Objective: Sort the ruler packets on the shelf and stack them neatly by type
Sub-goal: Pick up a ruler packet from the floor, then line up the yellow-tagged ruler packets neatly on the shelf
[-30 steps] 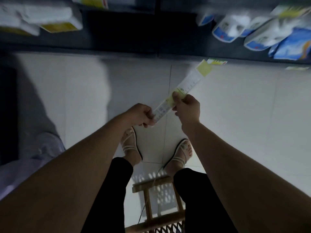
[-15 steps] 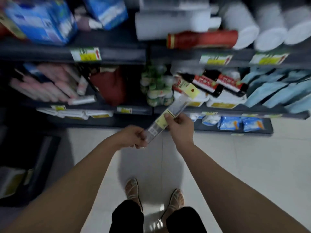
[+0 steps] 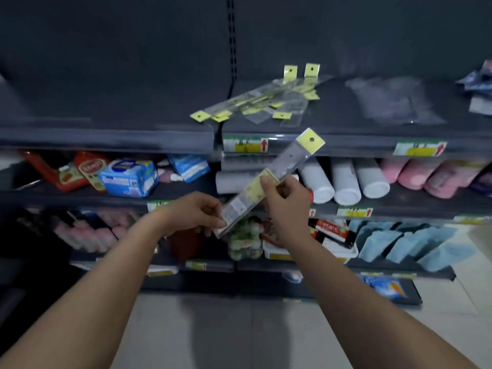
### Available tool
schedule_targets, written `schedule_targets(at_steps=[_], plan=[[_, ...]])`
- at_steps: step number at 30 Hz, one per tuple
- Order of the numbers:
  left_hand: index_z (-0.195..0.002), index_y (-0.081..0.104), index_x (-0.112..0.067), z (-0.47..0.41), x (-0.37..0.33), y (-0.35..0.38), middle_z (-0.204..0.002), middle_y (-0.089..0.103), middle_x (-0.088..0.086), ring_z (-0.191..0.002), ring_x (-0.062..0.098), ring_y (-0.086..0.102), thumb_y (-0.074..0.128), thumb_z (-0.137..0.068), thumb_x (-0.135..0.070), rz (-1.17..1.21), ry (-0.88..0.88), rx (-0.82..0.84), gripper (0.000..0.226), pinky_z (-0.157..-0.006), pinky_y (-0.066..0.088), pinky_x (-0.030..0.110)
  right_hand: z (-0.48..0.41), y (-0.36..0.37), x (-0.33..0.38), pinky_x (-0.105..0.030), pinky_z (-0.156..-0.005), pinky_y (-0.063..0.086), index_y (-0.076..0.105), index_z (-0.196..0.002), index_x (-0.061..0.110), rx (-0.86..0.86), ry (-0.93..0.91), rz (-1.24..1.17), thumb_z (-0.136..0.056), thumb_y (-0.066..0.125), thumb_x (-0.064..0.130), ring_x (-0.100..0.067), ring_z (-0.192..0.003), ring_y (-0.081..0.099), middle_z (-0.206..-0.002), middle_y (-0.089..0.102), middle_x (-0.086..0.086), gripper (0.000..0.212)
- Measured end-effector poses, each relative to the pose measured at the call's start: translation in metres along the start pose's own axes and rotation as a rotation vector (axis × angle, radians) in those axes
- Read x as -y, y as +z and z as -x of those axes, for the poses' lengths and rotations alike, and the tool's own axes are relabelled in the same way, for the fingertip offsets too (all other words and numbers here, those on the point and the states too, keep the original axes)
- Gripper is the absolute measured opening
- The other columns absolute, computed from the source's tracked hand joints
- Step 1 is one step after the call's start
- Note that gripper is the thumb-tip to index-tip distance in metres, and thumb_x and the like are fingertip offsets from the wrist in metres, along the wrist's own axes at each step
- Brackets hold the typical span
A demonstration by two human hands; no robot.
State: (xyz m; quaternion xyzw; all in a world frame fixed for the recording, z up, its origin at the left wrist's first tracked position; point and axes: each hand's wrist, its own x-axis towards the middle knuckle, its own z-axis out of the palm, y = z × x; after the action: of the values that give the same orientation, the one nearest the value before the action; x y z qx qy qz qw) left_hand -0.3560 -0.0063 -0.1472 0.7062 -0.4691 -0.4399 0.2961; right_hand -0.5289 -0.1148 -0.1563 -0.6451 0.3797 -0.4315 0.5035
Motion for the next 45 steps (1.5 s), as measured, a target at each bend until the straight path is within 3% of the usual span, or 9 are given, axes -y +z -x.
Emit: schedule_targets(at_steps=[6,11,17,26,31,36,39,42,45], plan=[[-0.084,0.062,-0.003,-0.013,-0.070,-0.065,-0.068,0.063,0.011,-0.056,0.016,0.057,0.070,-0.084,-0.008,-0.015,0.155,-0.113,0.010,-0.049,0.042,0.022,-0.067,0.014,0.069,-0.049,-0.057,0.050,0.045,-0.074,-0.003,0.004,-0.049,-0.048,-0.089,0.059,0.047,-0.036,-0.056,0.054,-0.067,0.056,-0.027,0.054],[-0.092,0.064,-0.006,-0.056,-0.113,-0.113,-0.069,0.064,0.009,-0.059,0.018,0.059,0.075,-0.081,-0.010,-0.042,0.189,-0.197,0.015,-0.057,0.046,0.028,-0.135,0.023,0.100,-0.020,-0.043,0.042,0.045,-0.078,0.012,0.058,0.077,-0.050,-0.092,0.061,0.021,-0.011,-0.049,0.053,-0.069,0.060,-0.005,0.023],[-0.087,0.067,-0.013,-0.113,-0.144,-0.129,-0.066,0.068,-0.004,-0.051,0.006,0.057,0.075,-0.083,-0.023,-0.267,0.188,-0.238,0.014,-0.055,0.044,0.020,-0.202,0.030,0.101,-0.020,-0.038,0.036,0.048,-0.097,0.011,0.032,0.194,0.042,-0.094,0.058,0.017,-0.012,-0.043,0.057,-0.077,0.066,-0.012,0.012],[-0.103,0.058,-0.022,-0.175,-0.161,-0.118,-0.087,0.064,-0.004,-0.073,0.010,0.062,0.074,-0.082,-0.034,-0.530,0.118,-0.277,0.028,-0.064,0.050,0.028,-0.262,0.017,0.085,-0.038,-0.066,0.055,0.063,-0.099,0.007,0.082,0.218,0.395,-0.090,0.065,0.021,-0.022,-0.060,0.064,-0.081,0.071,-0.006,0.017],[-0.097,0.063,-0.020,-0.192,-0.175,-0.113,-0.095,0.062,-0.004,-0.082,0.013,0.058,0.072,-0.075,-0.052,-0.844,-0.024,-0.335,0.039,-0.070,0.050,0.032,-0.283,-0.003,0.080,-0.036,-0.089,0.050,0.056,-0.124,0.004,0.173,0.145,0.647,-0.089,0.065,0.024,-0.029,-0.108,0.060,-0.112,0.067,-0.011,0.042],[-0.140,0.039,-0.022,-0.207,-0.179,-0.110,-0.143,0.037,0.006,-0.128,0.025,0.039,0.061,-0.067,-0.078,-0.802,-0.200,-0.345,0.095,-0.102,0.040,0.044,-0.297,-0.023,0.063,-0.035,-0.086,0.047,0.064,-0.106,0.016,0.140,0.130,0.769,-0.083,0.062,0.034,-0.031,-0.111,0.054,-0.115,0.063,-0.010,0.029],[-0.149,0.024,-0.020,-0.214,-0.180,-0.098,-0.154,0.026,0.008,-0.140,0.029,0.027,0.065,-0.065,-0.077,-0.813,-0.299,-0.364,0.109,-0.110,0.030,0.047,-0.301,-0.018,0.057,-0.037,-0.094,0.047,0.057,-0.123,0.015,0.192,0.176,0.657,-0.083,0.065,0.029,-0.031,-0.115,0.052,-0.129,0.052,-0.012,0.043],[-0.138,0.039,-0.016,-0.219,-0.183,-0.100,-0.139,0.047,0.004,-0.123,0.026,0.047,0.076,-0.063,-0.066,-0.695,-0.325,-0.380,0.097,-0.102,0.042,0.044,-0.298,-0.010,0.062,-0.026,-0.073,0.049,0.044,-0.137,0.014,0.282,0.226,0.398,-0.088,0.061,0.009,-0.023,-0.105,0.055,-0.132,0.048,-0.010,0.053],[-0.118,0.053,-0.015,-0.218,-0.179,-0.110,-0.118,0.058,0.002,-0.103,0.022,0.057,0.082,-0.061,-0.059,-0.553,-0.352,-0.345,0.078,-0.087,0.049,0.037,-0.294,-0.007,0.066,-0.011,-0.047,0.038,0.037,-0.142,0.013,0.392,0.263,0.287,-0.091,0.056,-0.002,-0.009,-0.081,0.051,-0.114,0.053,-0.002,0.057]])
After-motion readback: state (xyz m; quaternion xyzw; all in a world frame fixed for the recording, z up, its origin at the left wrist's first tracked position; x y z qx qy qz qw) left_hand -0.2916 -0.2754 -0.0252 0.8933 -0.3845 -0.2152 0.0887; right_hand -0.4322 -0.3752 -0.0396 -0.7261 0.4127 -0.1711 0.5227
